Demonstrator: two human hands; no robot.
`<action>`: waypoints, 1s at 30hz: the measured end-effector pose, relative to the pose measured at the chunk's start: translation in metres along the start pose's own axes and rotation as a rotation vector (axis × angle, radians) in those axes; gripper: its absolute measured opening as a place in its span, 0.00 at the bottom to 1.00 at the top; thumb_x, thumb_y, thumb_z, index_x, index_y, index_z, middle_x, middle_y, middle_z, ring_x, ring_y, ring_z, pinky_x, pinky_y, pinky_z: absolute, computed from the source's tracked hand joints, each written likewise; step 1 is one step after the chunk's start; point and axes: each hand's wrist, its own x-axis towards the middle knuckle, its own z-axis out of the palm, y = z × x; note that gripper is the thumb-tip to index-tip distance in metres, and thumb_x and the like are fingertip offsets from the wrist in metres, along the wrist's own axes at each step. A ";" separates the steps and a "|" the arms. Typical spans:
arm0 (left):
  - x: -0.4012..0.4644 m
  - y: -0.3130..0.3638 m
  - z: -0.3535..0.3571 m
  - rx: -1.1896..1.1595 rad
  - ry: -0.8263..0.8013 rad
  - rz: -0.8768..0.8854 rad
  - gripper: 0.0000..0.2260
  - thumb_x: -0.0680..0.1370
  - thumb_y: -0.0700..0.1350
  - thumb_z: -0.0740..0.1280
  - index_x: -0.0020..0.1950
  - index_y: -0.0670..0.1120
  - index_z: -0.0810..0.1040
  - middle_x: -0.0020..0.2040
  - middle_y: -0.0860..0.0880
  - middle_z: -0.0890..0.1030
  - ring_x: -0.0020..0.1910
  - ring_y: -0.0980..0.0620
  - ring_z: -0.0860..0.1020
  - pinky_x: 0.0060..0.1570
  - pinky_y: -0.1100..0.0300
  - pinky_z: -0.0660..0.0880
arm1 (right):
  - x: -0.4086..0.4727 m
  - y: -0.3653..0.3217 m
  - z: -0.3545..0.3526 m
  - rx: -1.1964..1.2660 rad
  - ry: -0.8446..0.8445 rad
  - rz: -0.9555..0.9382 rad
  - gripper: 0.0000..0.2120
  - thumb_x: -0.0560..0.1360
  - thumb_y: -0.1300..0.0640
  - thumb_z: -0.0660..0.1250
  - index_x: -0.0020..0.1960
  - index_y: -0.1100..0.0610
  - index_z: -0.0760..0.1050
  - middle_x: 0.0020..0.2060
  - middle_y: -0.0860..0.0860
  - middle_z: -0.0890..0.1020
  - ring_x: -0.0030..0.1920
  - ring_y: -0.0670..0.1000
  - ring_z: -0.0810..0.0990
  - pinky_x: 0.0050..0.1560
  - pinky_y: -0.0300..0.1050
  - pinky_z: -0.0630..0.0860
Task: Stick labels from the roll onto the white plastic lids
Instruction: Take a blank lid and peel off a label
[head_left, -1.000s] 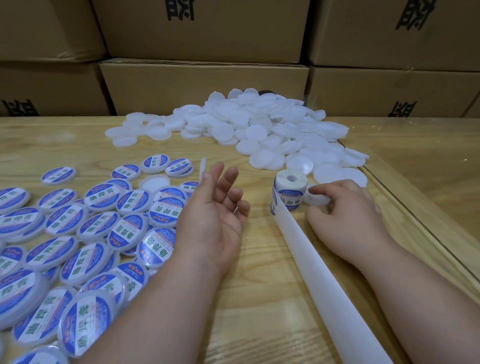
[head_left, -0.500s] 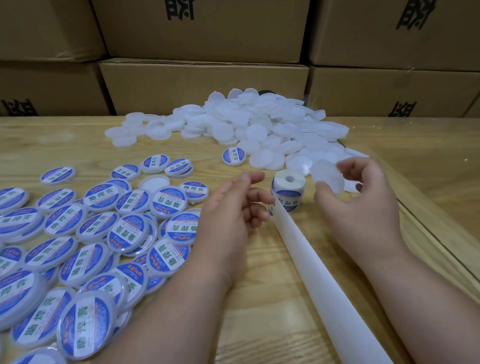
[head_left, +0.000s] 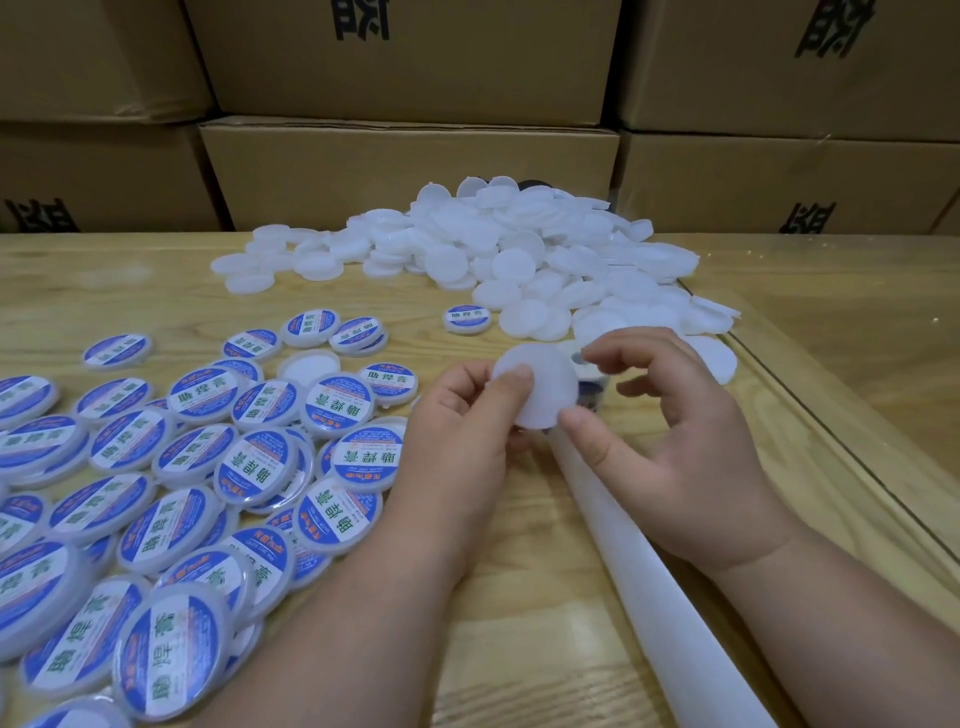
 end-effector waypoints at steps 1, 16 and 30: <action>0.001 0.001 -0.001 -0.031 0.028 -0.011 0.05 0.70 0.48 0.70 0.34 0.54 0.82 0.41 0.46 0.83 0.37 0.51 0.78 0.34 0.60 0.73 | -0.001 0.000 0.000 0.018 0.005 0.034 0.14 0.71 0.48 0.72 0.52 0.54 0.78 0.47 0.44 0.80 0.48 0.47 0.79 0.48 0.39 0.74; 0.005 -0.003 -0.004 0.008 0.063 0.016 0.05 0.68 0.44 0.65 0.35 0.50 0.80 0.43 0.48 0.86 0.41 0.49 0.83 0.40 0.54 0.76 | -0.005 0.008 0.003 0.109 -0.305 0.347 0.11 0.73 0.49 0.74 0.35 0.52 0.78 0.26 0.41 0.73 0.27 0.41 0.68 0.29 0.32 0.65; 0.005 -0.009 -0.003 0.127 0.049 0.020 0.14 0.65 0.40 0.64 0.41 0.56 0.84 0.43 0.54 0.85 0.52 0.51 0.84 0.58 0.47 0.81 | -0.003 0.004 -0.002 0.268 -0.337 0.317 0.11 0.72 0.68 0.66 0.32 0.64 0.72 0.53 0.42 0.86 0.56 0.46 0.82 0.49 0.39 0.74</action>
